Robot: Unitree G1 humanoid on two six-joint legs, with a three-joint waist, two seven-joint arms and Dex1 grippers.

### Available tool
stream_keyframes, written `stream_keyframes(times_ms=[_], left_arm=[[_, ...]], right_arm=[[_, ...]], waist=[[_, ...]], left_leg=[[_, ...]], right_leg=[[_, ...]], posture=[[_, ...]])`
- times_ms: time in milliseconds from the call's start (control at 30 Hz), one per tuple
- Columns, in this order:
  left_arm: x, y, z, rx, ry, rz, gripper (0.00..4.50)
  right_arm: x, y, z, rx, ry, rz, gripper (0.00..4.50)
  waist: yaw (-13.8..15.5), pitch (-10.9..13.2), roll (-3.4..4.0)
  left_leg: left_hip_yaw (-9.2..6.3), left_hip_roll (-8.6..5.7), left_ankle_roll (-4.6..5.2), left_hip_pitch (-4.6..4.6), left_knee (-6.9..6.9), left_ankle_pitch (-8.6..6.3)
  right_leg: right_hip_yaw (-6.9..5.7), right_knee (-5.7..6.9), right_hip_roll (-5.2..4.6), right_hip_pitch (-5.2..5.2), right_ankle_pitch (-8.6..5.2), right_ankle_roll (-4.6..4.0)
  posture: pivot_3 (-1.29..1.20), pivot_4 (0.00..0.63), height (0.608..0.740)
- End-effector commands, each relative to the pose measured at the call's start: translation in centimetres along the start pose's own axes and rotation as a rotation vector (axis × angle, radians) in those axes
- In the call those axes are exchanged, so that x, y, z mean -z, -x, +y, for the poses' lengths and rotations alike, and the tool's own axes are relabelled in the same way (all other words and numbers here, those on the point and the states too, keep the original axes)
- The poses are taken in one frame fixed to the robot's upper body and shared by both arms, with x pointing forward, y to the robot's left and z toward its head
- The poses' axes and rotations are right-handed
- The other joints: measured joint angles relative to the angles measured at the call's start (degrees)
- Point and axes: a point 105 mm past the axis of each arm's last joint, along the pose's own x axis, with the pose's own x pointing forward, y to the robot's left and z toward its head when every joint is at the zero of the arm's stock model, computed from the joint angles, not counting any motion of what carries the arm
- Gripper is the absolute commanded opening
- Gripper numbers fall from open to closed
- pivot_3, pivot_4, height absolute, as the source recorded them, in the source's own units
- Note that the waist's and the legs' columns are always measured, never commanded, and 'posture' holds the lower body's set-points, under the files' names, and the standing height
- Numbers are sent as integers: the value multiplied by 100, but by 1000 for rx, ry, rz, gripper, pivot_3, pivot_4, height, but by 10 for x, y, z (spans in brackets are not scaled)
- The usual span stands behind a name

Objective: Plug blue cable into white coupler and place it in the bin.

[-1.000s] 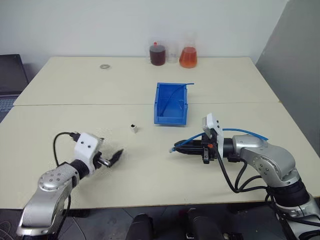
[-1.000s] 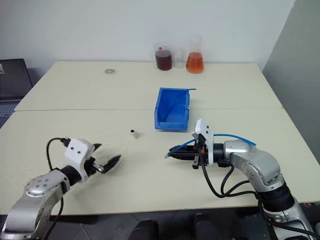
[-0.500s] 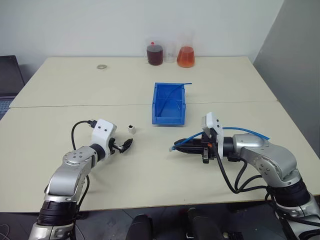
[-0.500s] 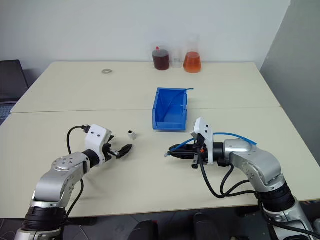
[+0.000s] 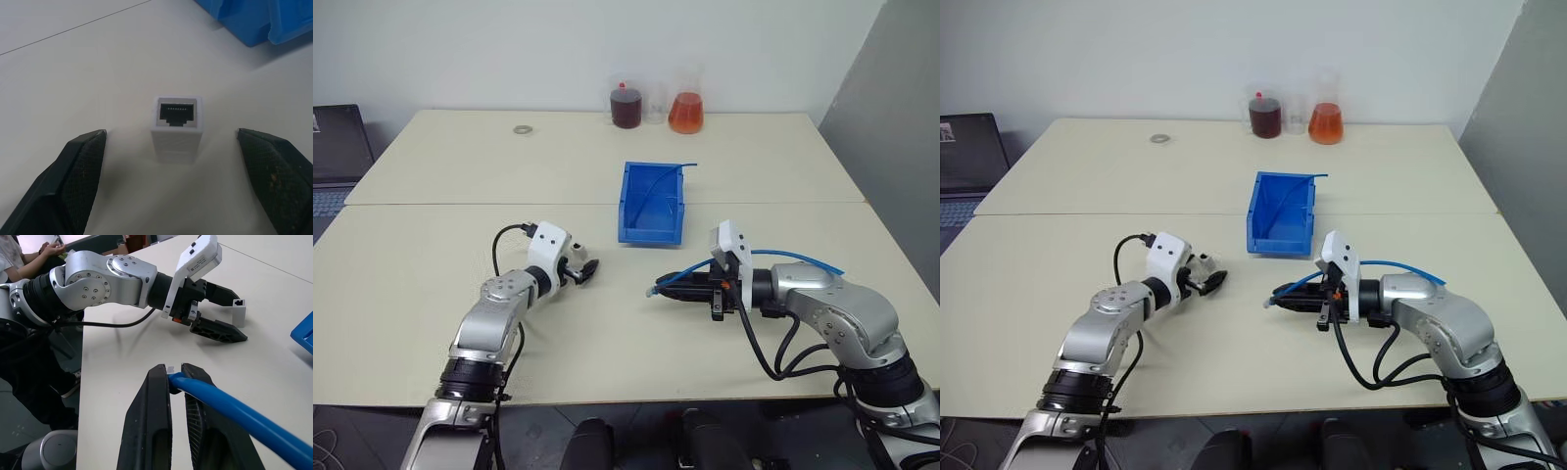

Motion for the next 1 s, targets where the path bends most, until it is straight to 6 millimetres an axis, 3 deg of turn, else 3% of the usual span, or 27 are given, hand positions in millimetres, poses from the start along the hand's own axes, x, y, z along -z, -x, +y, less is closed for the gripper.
stream_keyframes(times_ms=[33, 200, 300, 467, 667, 800, 1000], left_arm=[[-1, -3, -8, 27, -5, 6, 4500], [0, -1, -7, 18, 6, 17, 3839], [2, 1, -5, -4, 20, 29, 3029], [2, 1, -3, -17, 33, 35, 2178], [3, 3, 4, -63, 26, 44, 847], [1, 6, -3, -18, 10, 42, 798], [-7, 26, -33, 252, -104, 39, 798]], right_arm=[[-14, 2, 6, -10, 57, -30, 110], [-13, 3, 5, -8, 56, -27, 110], [-12, 3, 5, -8, 55, -26, 110], [-12, 3, 4, -7, 54, -25, 110], [-12, 4, 4, -3, 55, -24, 110], [-11, 4, 3, -2, 56, -22, 110], [-12, 7, 4, -1, 65, -18, 110]], waist=[[0, 0, 0], [-6, 0, 0], [-34, 0, 0], [-47, 0, 0], [-61, 0, 0], [-65, 0, 0], [-74, 0, 0]], left_leg=[[0, 0, 0, 0, 0, 0], [0, 0, 0, 0, 0, 0], [-1, 1, 0, 1, 0, 0], [-2, 2, 0, 4, 0, 0], [-2, 2, 0, 5, -1, 0], [-2, 3, 0, 6, -1, 0], [0, 4, 0, 2, -3, 0]], right_leg=[[0, 0, 0, 0, 0, 0], [0, 0, 0, 0, 0, 0], [0, 1, 0, 0, 0, 0], [0, 4, 2, 0, 0, 0], [1, 4, 3, 0, 0, 0], [1, 5, 3, 0, 0, 0], [3, 2, 4, -4, 0, 0]], posture=[[0, 150, 740], [0, 150, 740], [0, 150, 740], [0, 150, 740], [0, 150, 740], [0, 150, 740], [0, 150, 740]])
